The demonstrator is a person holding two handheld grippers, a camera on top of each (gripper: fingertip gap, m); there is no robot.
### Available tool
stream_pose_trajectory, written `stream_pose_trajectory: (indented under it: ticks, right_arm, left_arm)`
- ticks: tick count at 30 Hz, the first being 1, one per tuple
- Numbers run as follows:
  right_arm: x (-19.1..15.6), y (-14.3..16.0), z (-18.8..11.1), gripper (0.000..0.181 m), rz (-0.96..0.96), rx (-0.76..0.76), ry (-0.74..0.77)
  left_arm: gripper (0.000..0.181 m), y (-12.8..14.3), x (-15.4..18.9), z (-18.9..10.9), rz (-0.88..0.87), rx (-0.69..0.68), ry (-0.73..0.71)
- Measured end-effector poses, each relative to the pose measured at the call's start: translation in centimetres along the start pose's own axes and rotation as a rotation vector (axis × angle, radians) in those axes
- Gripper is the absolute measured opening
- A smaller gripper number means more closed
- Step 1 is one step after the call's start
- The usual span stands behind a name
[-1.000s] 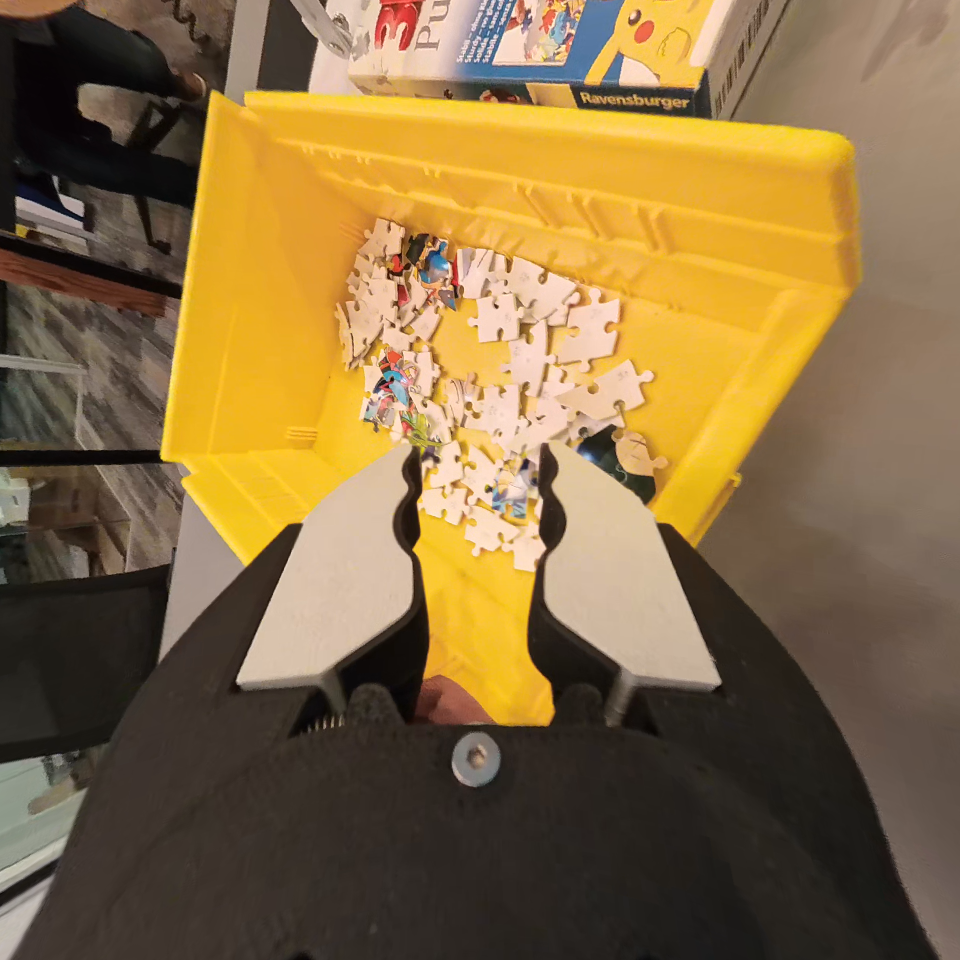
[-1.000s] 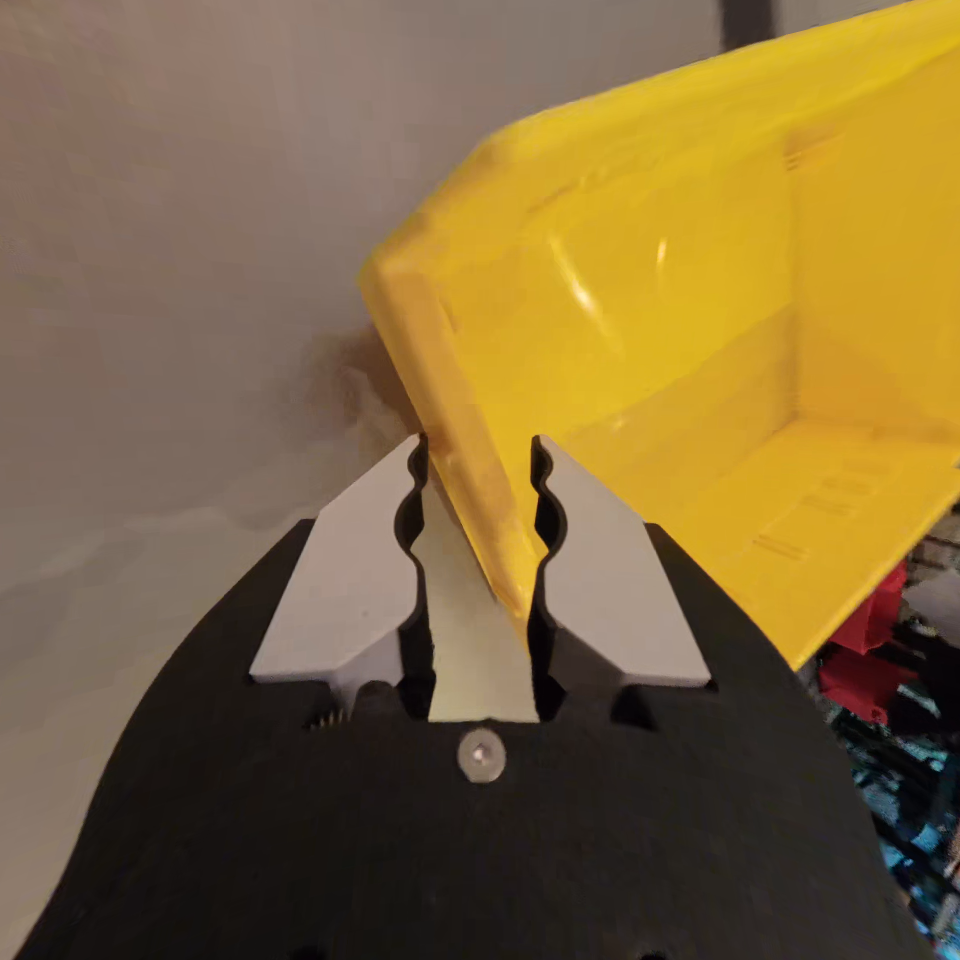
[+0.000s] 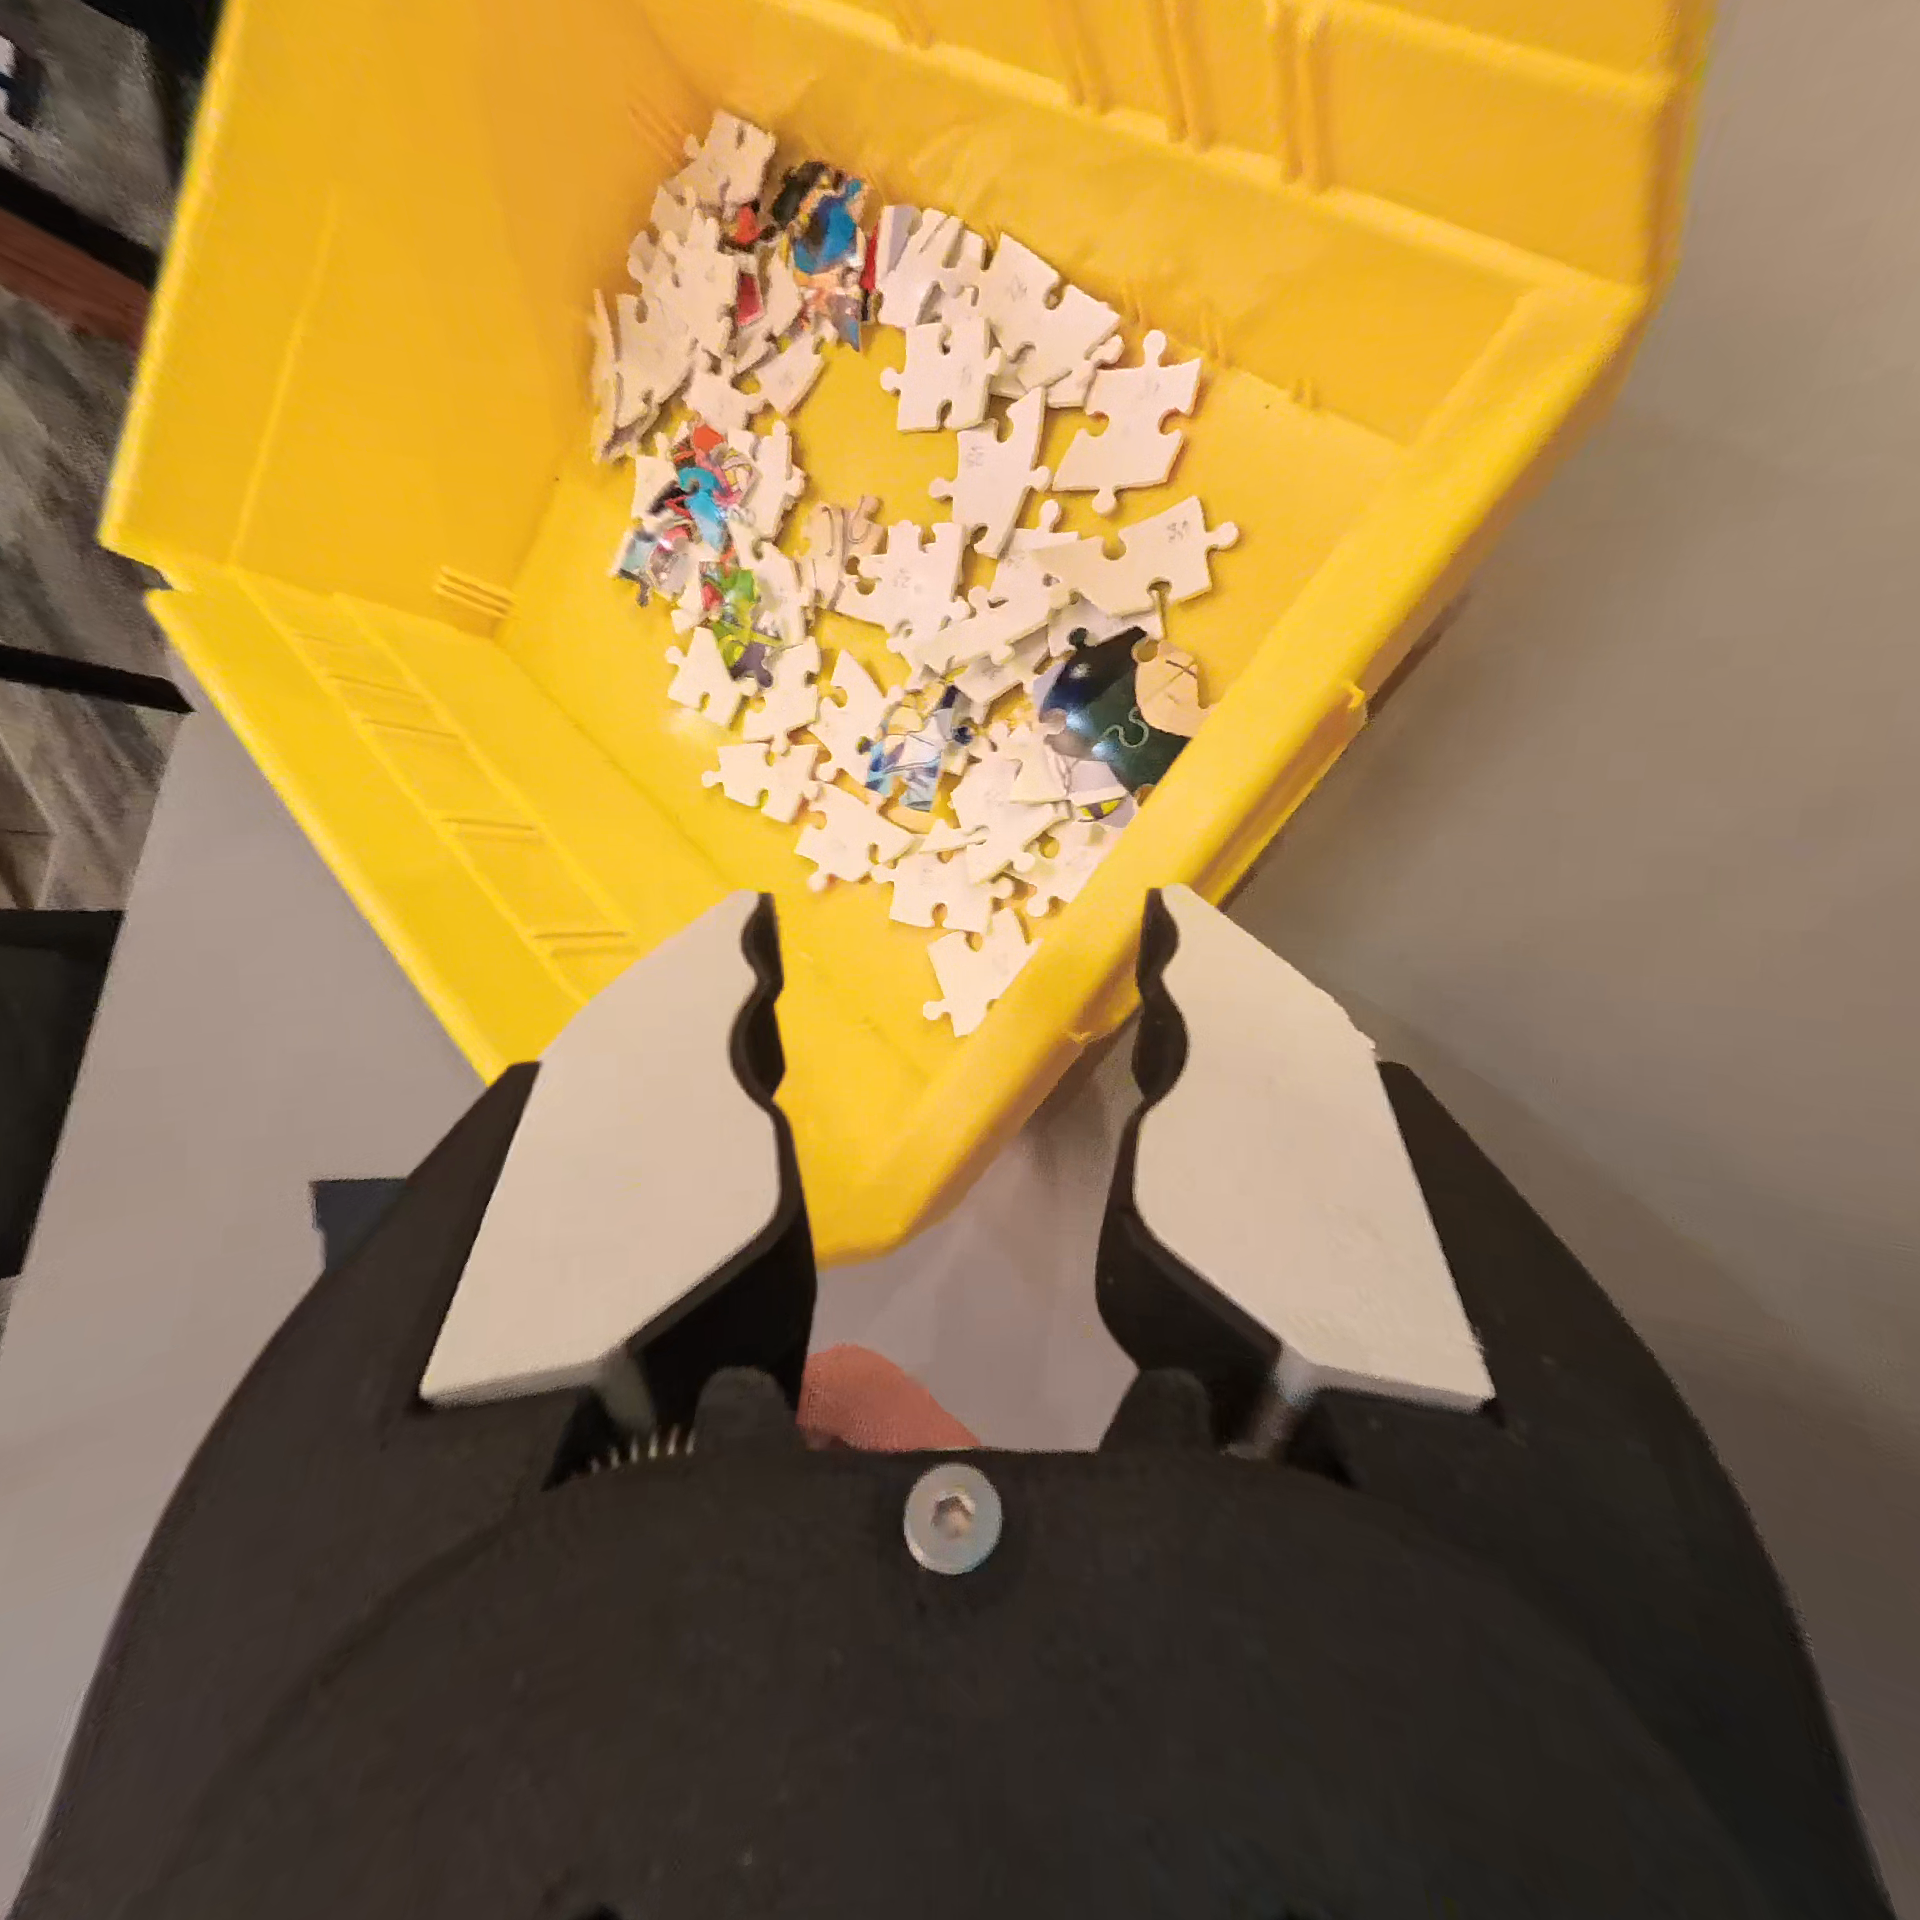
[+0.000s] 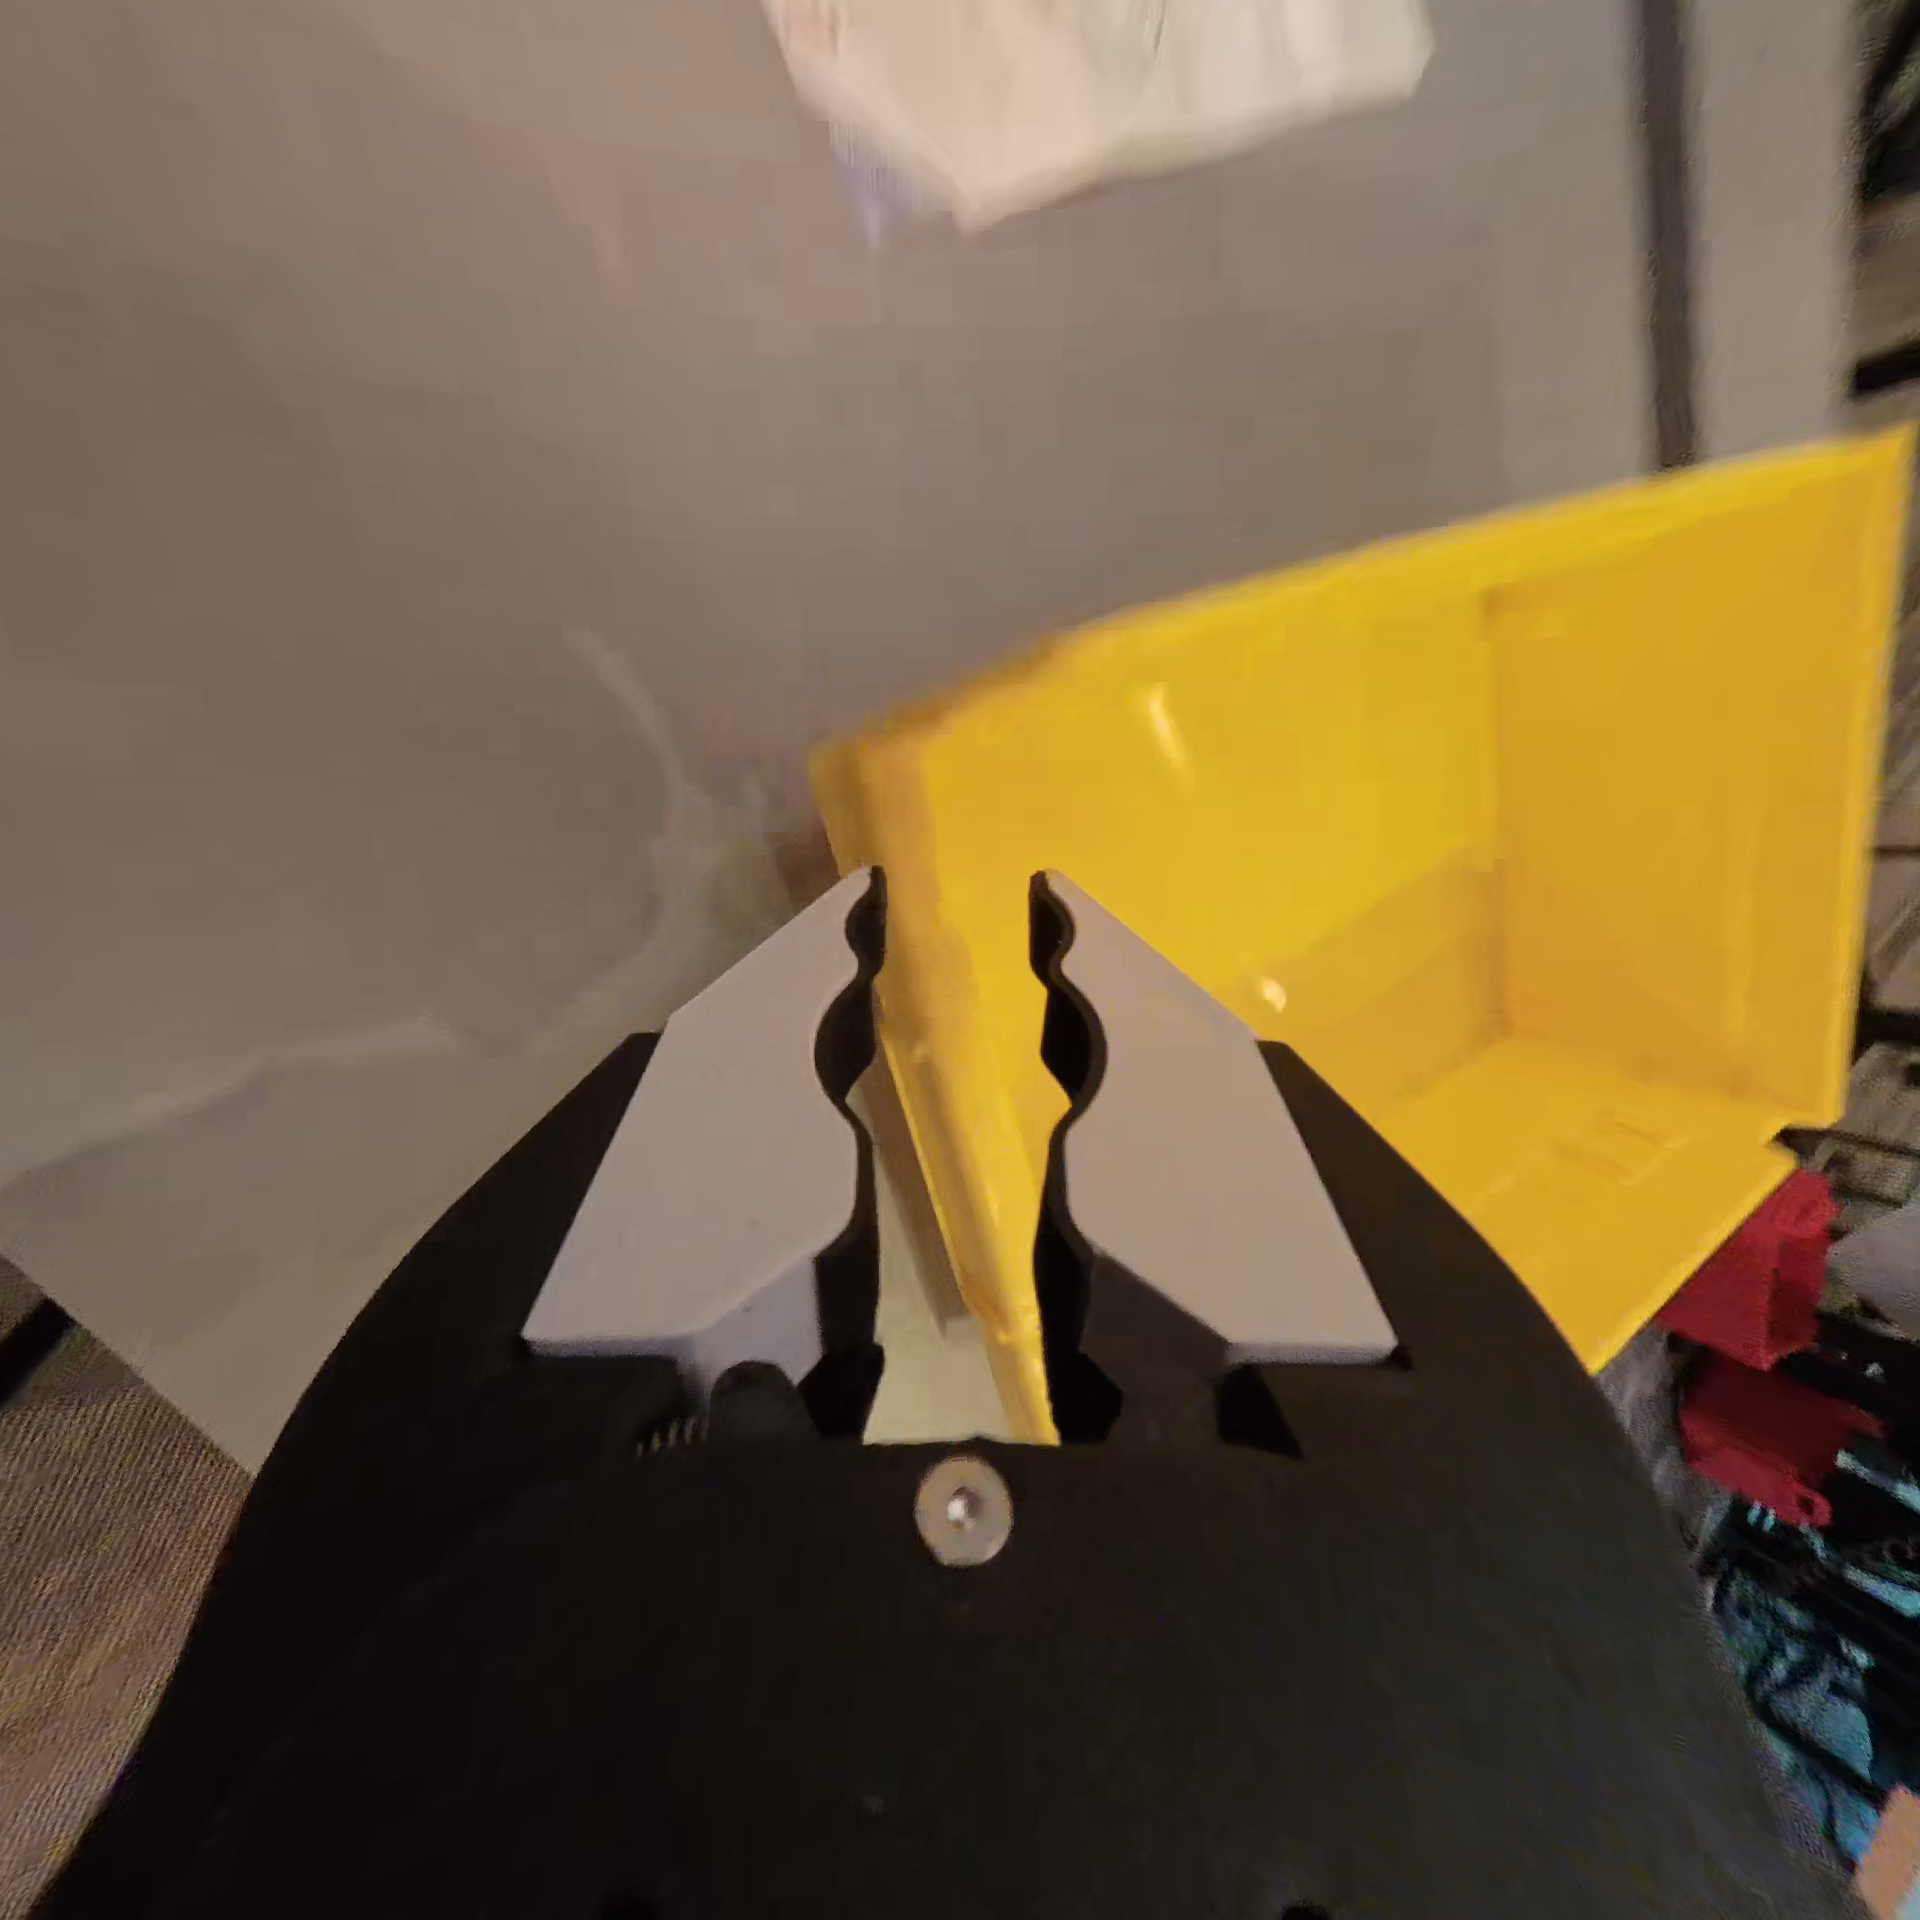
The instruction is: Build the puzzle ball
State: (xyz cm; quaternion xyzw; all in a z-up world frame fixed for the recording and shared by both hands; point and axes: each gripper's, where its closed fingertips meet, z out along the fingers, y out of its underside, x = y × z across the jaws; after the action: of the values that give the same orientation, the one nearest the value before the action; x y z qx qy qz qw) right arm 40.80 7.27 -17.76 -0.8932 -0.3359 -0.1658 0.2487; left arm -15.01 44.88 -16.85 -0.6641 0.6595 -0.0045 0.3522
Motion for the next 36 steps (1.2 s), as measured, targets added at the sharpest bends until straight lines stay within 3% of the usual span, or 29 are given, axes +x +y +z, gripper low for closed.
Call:
stream_pose_trajectory:
  ticks: [3,6,11,14,19,24,36]
  right_arm:
    - [-0.4,-4.5,-1.1,0.022,-0.038,0.087,0.072]
    - [-2.3,-9.6,-1.4,0.018,-0.058,0.232,0.040]
    - [-2.9,-12.8,-1.2,0.015,-0.076,0.282,0.053]
    - [-1.7,-10.3,-0.3,0.019,-0.034,0.198,0.100]
    - [-0.3,-3.1,1.9,0.044,0.123,0.013,0.081]
    - [-1.1,1.8,4.6,0.026,0.075,-0.172,-0.013]
    - [0.5,11.0,1.9,0.026,-0.199,-0.295,-0.127]
  left_arm:
    - [0.066,-0.5,-0.6,-0.1,0.004,0.011,-0.018]
    - [0.058,-0.9,-1.2,0.2,0.033,0.008,-0.019]
    - [0.051,-1.9,-2.5,1.8,0.110,-0.032,-0.002]
    - [0.051,-2.6,-2.7,3.3,0.175,-0.063,0.045]
    - [0.051,-3.3,-3.0,5.1,0.239,-0.091,0.076]
    - [0.051,-4.0,-2.5,5.7,0.256,-0.086,0.091]
    - [0.051,-3.4,-2.5,5.4,0.276,-0.130,0.089]
